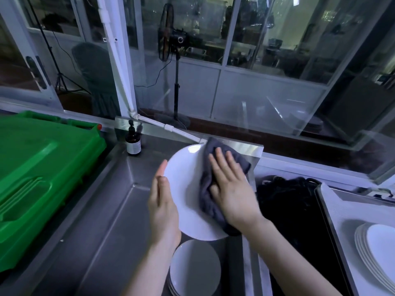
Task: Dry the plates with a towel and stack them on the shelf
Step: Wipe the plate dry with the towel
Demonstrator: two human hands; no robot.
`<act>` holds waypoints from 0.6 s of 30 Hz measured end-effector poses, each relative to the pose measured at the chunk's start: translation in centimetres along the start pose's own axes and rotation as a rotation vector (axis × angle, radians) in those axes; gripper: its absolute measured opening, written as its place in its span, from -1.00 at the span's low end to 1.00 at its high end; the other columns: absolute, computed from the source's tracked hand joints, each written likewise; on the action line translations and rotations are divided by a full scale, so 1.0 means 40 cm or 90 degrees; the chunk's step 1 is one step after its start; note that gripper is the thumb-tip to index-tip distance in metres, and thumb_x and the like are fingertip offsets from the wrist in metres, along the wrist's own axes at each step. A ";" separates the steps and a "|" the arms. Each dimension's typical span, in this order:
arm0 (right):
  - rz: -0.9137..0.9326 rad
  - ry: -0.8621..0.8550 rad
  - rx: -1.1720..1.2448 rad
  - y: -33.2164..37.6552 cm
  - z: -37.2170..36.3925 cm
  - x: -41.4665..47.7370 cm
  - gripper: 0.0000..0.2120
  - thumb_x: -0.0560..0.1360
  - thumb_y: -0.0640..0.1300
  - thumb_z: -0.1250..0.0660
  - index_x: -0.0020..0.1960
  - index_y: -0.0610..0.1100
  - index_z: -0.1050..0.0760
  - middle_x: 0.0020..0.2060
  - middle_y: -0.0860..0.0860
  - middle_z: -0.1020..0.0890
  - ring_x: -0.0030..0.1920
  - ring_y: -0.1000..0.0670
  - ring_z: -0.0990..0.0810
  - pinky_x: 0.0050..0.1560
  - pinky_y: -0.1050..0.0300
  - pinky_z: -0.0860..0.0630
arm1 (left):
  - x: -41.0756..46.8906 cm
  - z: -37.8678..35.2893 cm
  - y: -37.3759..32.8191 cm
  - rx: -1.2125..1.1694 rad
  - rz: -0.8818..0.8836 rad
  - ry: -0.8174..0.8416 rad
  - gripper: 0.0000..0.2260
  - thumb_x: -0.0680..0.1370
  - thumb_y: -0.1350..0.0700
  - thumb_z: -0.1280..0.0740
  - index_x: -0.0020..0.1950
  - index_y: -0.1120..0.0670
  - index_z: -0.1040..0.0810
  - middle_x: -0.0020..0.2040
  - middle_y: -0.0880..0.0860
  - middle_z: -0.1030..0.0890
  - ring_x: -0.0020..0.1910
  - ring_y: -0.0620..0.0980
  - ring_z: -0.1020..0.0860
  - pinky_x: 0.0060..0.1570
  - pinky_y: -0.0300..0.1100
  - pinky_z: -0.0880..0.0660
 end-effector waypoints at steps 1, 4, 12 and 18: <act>-0.004 0.007 0.006 -0.022 0.004 -0.015 -0.41 0.57 -0.19 -0.16 0.56 -0.15 -0.09 0.56 -0.05 0.01 0.58 -0.14 0.12 0.56 0.06 0.15 | 0.010 0.013 -0.007 -0.004 -0.001 -0.010 -0.69 0.73 -0.07 -0.06 0.32 -0.32 -0.52 0.35 -0.25 -0.56 0.39 -0.14 -0.47 0.45 0.09 -0.35; 0.035 0.079 0.112 -0.040 -0.003 -0.100 -0.42 0.58 -0.19 -0.10 0.57 -0.05 -0.02 0.56 0.09 0.05 0.57 0.03 0.24 0.56 0.10 0.19 | 0.032 0.038 -0.022 -0.003 -0.011 -0.024 -0.69 0.72 -0.09 -0.05 0.31 -0.38 -0.51 0.35 -0.25 -0.56 0.38 -0.13 -0.48 0.44 0.10 -0.37; 0.155 0.050 0.131 0.099 -0.059 -0.097 -0.50 0.65 -0.01 0.00 0.56 -0.12 -0.13 0.57 0.03 -0.07 0.59 -0.08 0.09 0.56 0.00 0.02 | 0.021 -0.022 -0.002 0.034 -0.008 0.033 -0.68 0.73 -0.09 -0.02 0.25 -0.37 -0.54 0.18 -0.49 -0.54 0.25 -0.47 -0.45 0.23 -0.37 -0.39; 0.064 -0.003 0.031 0.031 -0.038 0.022 -0.47 0.64 0.02 -0.11 0.56 -0.11 -0.12 0.57 -0.01 -0.05 0.58 -0.09 0.03 0.54 0.01 -0.09 | -0.009 -0.016 0.025 0.049 -0.020 0.037 -0.69 0.73 0.00 -0.08 0.32 -0.28 -0.52 0.20 -0.46 -0.55 0.26 -0.44 -0.46 0.23 -0.34 -0.38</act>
Point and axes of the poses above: each hand's wrist, its own x-axis towards the middle knuckle, its own z-axis out of the back of the hand, y = z × x, the point moved 1 cm from there along x, towards the middle knuckle
